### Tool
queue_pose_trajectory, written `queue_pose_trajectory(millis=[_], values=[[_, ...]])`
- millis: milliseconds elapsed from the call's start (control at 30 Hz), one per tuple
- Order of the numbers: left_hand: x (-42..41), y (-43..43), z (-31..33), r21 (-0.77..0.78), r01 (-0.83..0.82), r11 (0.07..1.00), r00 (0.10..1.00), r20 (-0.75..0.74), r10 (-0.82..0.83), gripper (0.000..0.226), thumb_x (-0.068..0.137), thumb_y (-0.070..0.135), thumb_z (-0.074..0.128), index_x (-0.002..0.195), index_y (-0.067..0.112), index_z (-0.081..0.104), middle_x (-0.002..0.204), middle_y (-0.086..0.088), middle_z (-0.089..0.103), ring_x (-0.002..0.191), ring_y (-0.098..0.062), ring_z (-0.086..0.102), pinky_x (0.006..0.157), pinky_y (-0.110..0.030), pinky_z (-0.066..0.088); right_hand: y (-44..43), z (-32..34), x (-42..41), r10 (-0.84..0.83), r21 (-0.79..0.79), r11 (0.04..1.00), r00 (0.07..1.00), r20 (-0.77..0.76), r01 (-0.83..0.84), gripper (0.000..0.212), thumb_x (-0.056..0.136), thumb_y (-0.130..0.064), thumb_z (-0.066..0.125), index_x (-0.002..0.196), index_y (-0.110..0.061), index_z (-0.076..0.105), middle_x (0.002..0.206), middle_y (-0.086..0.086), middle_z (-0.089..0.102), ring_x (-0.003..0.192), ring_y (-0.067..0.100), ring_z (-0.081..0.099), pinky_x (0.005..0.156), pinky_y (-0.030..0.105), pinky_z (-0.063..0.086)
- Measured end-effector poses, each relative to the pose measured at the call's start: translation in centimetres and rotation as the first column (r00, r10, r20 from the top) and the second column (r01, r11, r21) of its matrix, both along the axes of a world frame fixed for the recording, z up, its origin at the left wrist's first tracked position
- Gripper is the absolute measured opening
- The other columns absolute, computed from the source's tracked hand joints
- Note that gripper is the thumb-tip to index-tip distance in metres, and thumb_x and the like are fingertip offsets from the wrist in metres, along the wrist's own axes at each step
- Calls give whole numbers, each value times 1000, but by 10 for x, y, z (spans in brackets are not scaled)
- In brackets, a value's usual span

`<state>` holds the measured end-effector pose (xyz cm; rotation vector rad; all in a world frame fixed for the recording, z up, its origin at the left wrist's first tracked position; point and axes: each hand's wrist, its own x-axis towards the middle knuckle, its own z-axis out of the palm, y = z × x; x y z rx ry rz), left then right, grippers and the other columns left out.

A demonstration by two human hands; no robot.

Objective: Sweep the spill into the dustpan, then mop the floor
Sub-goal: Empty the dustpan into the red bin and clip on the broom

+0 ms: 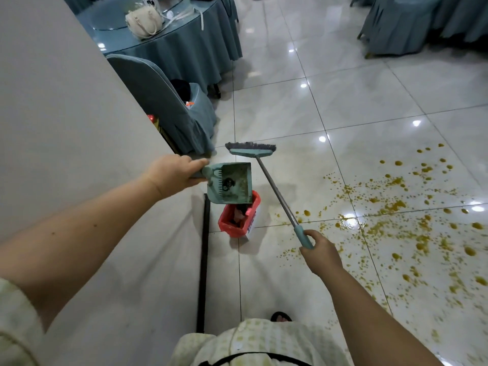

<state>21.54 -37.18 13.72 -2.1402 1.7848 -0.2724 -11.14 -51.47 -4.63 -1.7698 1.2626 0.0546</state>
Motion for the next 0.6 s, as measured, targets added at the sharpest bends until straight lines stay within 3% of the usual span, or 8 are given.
queue_pose_trajectory(millis=[100,233,400,600], values=[[20,-4,2,-181,-77,980,983,-177,45,36,88,34,65,114,11,59,77,-13,64,61,-34,61,54,-36,49,-13,12,11,-48,70,997,998,31,45,45,88,-18,61,130,-28,52,100,9,63,64,22,59,45,24,45],[53,-14,6,-340,-323,883,942,-202,267,36,91,50,53,114,23,57,77,-2,63,59,-24,57,54,-33,50,-44,39,43,-173,233,962,980,102,145,37,88,-12,62,124,-23,58,76,15,62,47,23,50,35,19,36],[80,-37,-3,-412,-535,738,844,-296,446,42,94,53,46,122,23,56,89,-10,67,73,-35,61,61,-37,51,-82,85,109,-243,385,908,956,163,165,26,89,-7,55,115,-14,58,70,17,57,42,20,42,40,23,32],[132,-92,-36,-371,-650,663,746,-480,462,40,94,54,44,117,23,54,92,-6,68,76,-32,62,67,-39,54,-118,108,215,-242,455,875,963,119,164,27,90,-7,43,114,-10,55,82,19,55,49,20,48,39,19,42]])
